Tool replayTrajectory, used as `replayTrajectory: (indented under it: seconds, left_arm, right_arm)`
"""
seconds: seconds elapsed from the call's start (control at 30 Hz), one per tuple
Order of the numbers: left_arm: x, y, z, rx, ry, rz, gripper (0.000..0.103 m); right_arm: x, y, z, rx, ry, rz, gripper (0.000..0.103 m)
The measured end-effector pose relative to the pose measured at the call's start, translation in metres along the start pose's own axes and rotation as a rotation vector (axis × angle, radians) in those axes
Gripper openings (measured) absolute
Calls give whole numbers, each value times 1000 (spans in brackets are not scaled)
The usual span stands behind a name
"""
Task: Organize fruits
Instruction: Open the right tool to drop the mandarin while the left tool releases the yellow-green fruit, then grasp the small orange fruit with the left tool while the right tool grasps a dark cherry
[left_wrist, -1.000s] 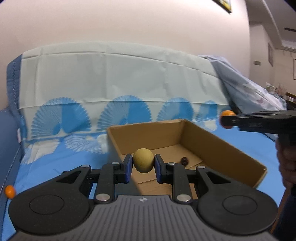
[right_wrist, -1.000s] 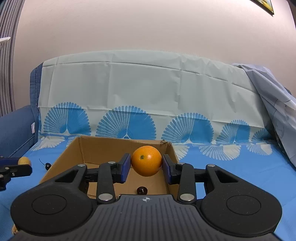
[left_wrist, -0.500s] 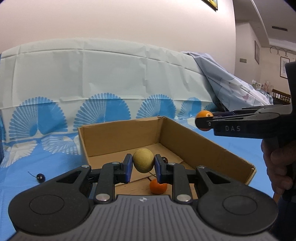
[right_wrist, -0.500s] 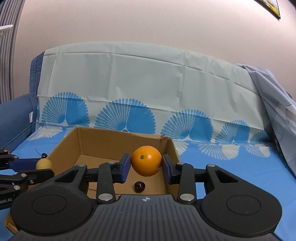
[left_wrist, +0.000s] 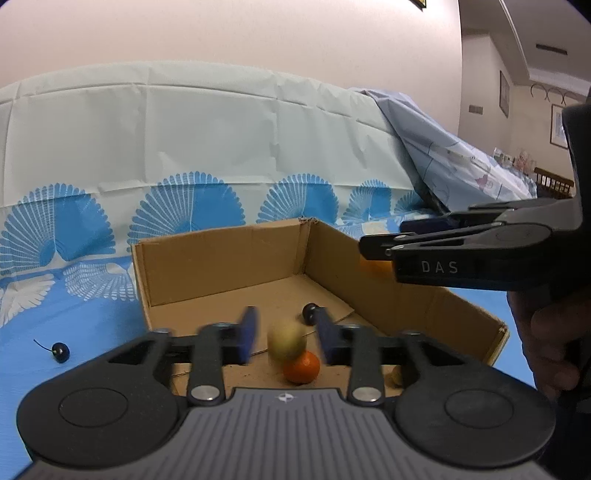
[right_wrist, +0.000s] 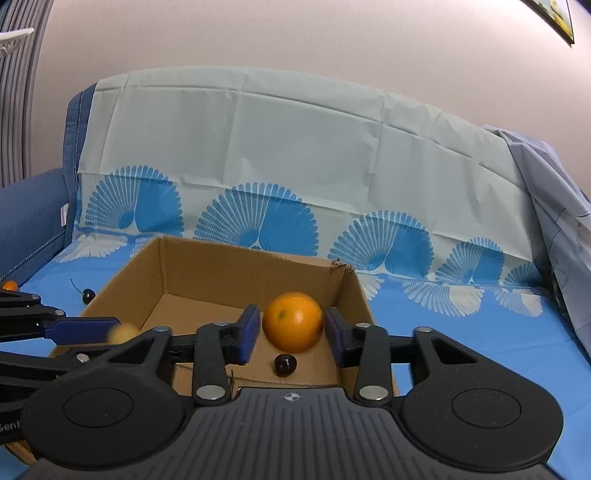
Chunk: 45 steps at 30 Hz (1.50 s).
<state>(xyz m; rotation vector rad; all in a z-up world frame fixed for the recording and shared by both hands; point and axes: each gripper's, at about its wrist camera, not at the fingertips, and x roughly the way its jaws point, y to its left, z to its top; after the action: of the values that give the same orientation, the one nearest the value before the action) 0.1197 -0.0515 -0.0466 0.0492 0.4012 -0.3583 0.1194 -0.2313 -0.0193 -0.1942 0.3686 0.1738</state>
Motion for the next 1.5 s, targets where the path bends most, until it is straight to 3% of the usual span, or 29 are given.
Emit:
replayTrajectory:
  seconds: [0.43, 0.53, 0.67, 0.77, 0.87, 0.97, 1.07, 1.17, 1.23, 1.5]
  left_arm:
    - [-11, 15, 1, -33, -39, 102, 59]
    - [-17, 26, -1, -39, -7, 130, 59]
    - [-25, 39, -3, 36, 60, 175, 50]
    - [-38, 59, 7, 99, 63, 191, 47]
    - [-51, 87, 19, 138, 53, 256, 47]
    - [-57, 127, 24, 34, 61, 357, 48]
    - [-56, 166, 10, -138, 79, 475, 48]
    - [-40, 199, -6, -281, 203, 552, 48]
    - [-38, 215, -9, -361, 191, 589, 52]
    - [-20, 266, -29, -526, 294, 758, 68]
  right_arm:
    - [-1, 5, 0, 0, -17, -13, 55]
    - [-2, 7, 2, 30, -22, -10, 55]
    - [-5, 11, 6, 87, -35, 15, 55]
    - [-9, 19, 10, 134, -56, 42, 54]
    - [-13, 27, 12, 170, -72, 80, 42]
    - [-13, 37, 14, 182, -78, 129, 40]
    - [-10, 48, 15, 177, -73, 165, 40]
    - [-5, 60, 16, 176, -61, 199, 40]
    - [-1, 71, 16, 163, -58, 221, 40]
    - [17, 104, 19, 142, -49, 289, 40]
